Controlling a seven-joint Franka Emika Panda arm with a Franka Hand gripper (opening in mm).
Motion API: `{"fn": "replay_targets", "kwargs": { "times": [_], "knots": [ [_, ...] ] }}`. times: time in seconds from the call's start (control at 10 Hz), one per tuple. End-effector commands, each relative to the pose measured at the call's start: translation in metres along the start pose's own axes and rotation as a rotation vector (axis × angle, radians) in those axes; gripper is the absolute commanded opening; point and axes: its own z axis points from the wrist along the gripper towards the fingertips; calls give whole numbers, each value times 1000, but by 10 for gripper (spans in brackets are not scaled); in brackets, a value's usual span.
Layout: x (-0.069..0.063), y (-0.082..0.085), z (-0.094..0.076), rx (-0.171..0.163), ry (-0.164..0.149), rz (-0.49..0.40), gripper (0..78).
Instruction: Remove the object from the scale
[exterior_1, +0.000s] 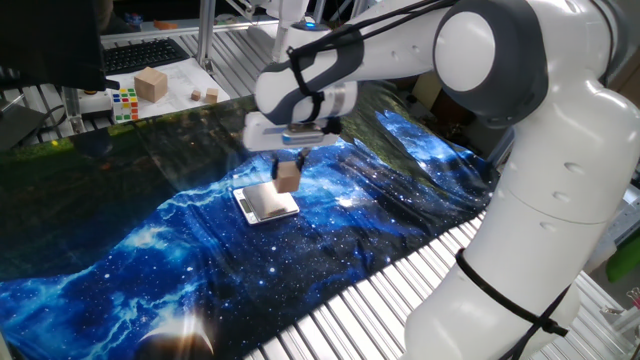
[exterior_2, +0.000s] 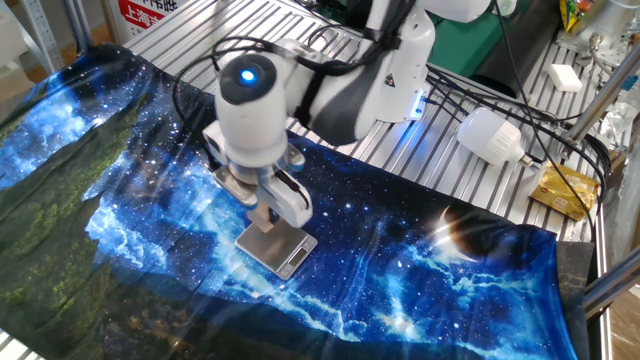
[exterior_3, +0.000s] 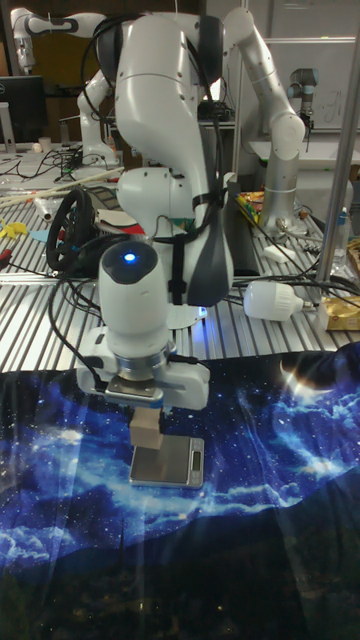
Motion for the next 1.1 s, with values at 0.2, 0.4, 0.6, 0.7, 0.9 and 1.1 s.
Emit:
{"fn": "replay_targets", "kwargs": {
  "times": [0.2,0.4,0.6,0.7,0.9,1.1],
  "knots": [
    [-3,-43,13,12,-16,-45,12],
    [-4,-52,20,11,-23,-47,12],
    [-6,-55,22,12,-25,-47,12],
    [-9,-65,28,10,-25,-68,12],
    [-12,-75,34,5,-27,-82,12],
    [-13,-77,39,5,-26,-84,12]
  ]
}}
